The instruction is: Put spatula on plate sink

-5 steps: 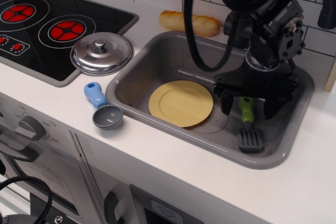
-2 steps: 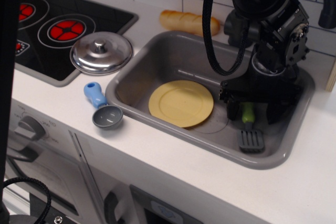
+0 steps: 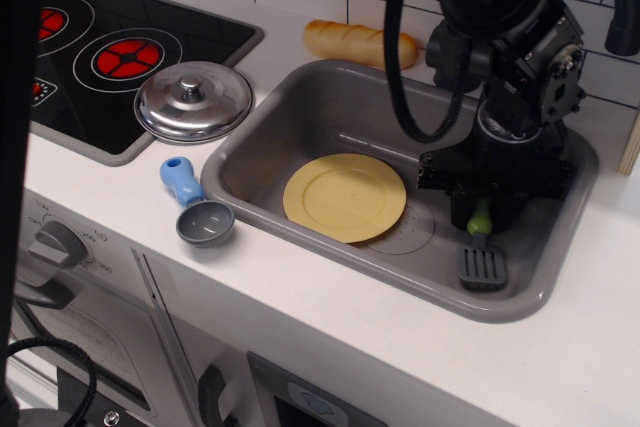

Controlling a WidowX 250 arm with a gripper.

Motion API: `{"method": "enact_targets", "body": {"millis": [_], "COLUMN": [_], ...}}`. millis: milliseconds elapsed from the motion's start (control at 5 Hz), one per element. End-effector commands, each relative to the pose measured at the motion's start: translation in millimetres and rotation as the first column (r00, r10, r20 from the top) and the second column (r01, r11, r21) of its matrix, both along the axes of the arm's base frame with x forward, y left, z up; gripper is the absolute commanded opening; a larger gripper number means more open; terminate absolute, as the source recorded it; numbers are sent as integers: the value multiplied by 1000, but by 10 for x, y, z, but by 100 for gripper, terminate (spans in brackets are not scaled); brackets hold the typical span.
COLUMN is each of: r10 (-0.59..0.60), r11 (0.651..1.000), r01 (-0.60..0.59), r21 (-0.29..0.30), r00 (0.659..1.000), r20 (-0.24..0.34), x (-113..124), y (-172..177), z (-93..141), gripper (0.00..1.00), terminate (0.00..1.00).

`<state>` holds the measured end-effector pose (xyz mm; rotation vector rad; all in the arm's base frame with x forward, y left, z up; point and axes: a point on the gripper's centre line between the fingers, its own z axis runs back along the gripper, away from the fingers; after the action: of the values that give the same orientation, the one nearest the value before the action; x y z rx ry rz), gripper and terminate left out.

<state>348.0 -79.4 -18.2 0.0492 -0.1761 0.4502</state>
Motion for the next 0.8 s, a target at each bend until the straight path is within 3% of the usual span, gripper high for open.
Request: {"method": "enact_targets", "body": {"millis": [0, 400, 600], "r10": [-53, -87, -95], "r11": [999, 996, 995], "r01": [53, 85, 88], "r21": [1, 20, 52], "r00": [994, 986, 986], "r20": [91, 142, 138], "x": [114, 106, 39], "y": [132, 555, 710], "z": [330, 590, 573], "gripper": [0, 0, 0], "terminate": [0, 0, 0]}}
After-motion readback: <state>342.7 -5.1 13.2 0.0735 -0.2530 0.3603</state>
